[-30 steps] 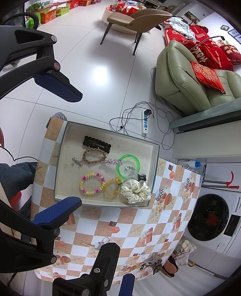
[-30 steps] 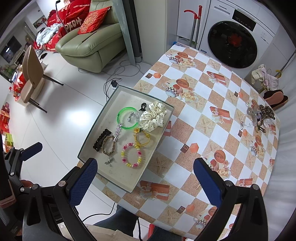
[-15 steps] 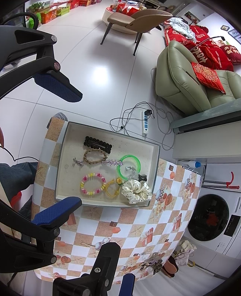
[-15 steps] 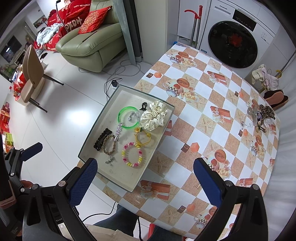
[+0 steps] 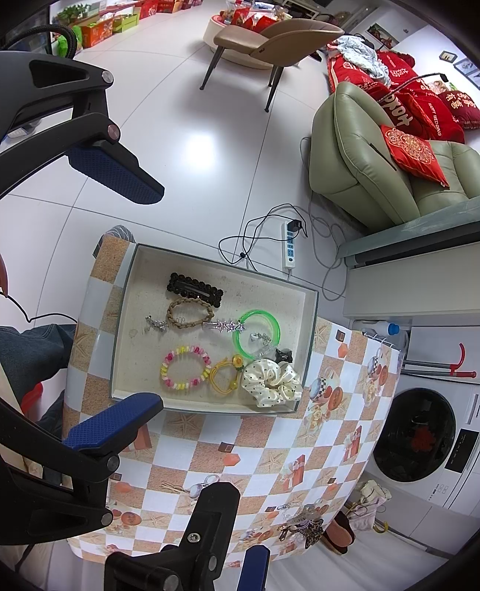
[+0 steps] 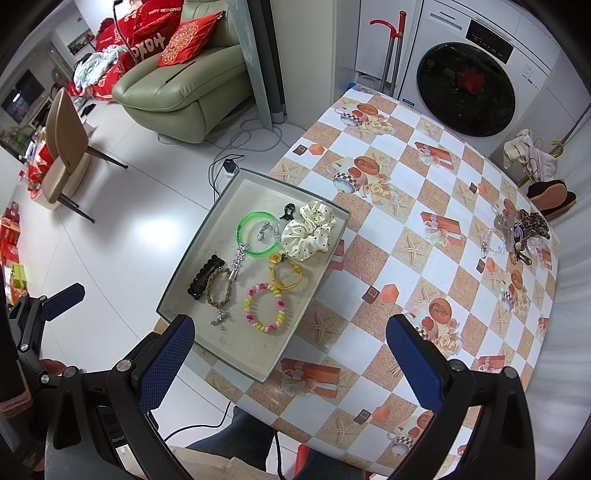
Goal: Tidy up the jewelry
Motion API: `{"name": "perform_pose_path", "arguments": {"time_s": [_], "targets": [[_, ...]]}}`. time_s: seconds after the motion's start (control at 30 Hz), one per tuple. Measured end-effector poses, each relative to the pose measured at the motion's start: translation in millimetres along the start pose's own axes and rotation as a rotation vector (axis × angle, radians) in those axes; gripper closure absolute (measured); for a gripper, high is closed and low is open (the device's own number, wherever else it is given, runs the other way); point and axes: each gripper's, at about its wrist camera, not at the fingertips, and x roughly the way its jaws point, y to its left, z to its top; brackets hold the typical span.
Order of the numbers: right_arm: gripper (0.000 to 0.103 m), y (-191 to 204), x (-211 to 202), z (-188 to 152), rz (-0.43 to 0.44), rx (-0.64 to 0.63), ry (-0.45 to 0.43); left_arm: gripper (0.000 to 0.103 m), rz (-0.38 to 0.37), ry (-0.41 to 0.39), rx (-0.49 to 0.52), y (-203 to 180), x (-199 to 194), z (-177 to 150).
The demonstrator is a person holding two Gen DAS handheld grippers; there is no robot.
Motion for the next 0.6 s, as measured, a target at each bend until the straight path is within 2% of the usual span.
{"name": "perform_pose_path", "arguments": {"time_s": [0.6], "targets": [[0.000,0.0,0.8,0.7,0.001,0.000,0.002,0.000,0.013,-0.004,-0.002,4.2,0.8,0.2]]}}
